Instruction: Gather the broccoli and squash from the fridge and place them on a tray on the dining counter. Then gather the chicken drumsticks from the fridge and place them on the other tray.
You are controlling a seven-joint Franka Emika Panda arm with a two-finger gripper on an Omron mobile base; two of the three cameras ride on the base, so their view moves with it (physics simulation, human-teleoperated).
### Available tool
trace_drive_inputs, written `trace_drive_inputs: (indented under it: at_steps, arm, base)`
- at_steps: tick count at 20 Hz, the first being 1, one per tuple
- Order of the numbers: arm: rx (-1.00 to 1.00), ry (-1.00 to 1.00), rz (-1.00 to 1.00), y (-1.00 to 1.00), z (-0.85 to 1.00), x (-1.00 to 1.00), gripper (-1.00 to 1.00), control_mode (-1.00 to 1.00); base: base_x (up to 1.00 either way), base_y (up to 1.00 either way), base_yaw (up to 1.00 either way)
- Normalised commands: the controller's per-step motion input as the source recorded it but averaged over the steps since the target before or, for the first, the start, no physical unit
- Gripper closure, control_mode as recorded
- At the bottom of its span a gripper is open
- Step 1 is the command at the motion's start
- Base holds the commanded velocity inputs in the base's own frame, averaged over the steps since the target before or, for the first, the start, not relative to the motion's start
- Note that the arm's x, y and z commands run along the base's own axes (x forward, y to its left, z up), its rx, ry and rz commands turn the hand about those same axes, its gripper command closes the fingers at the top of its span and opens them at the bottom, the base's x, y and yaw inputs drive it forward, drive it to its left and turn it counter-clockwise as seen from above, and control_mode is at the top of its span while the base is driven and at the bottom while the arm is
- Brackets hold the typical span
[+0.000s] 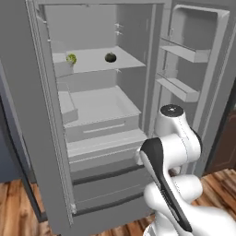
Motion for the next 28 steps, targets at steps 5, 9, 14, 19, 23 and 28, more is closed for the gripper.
trace_drive_inputs:
  at_steps: [5,9,14,19,23,28]
  arm:
    - [0.00,0.00,0.00,0.00,0.00,0.00,-1.00,1.00]
    - [0.00,0.00,0.00,0.00,0.00,0.00,-1.00,1.00]
    - [0.00,0.00,0.00,0.00,0.00,0.00,-1.00,1.00]
    - [0.00,0.00,0.00,0.00,0.00,0.00,-1.00,1.00]
    - [0.00,0.00,0.00,0.00,0.00,0.00,-1.00,1.00]
    - [0.02,-0.03,0.11,-0.01,0.36,0.41,-1.00,-1.00]
  base:
    - [0.54,0.39,-0.09]
    - [0.55,0.35,0.00]
    - [0.60,0.31,0.02]
    - [0.54,0.39,0.09]
    - [0.70,0.28,0.12]
    - [0.31,0.05,0.06]
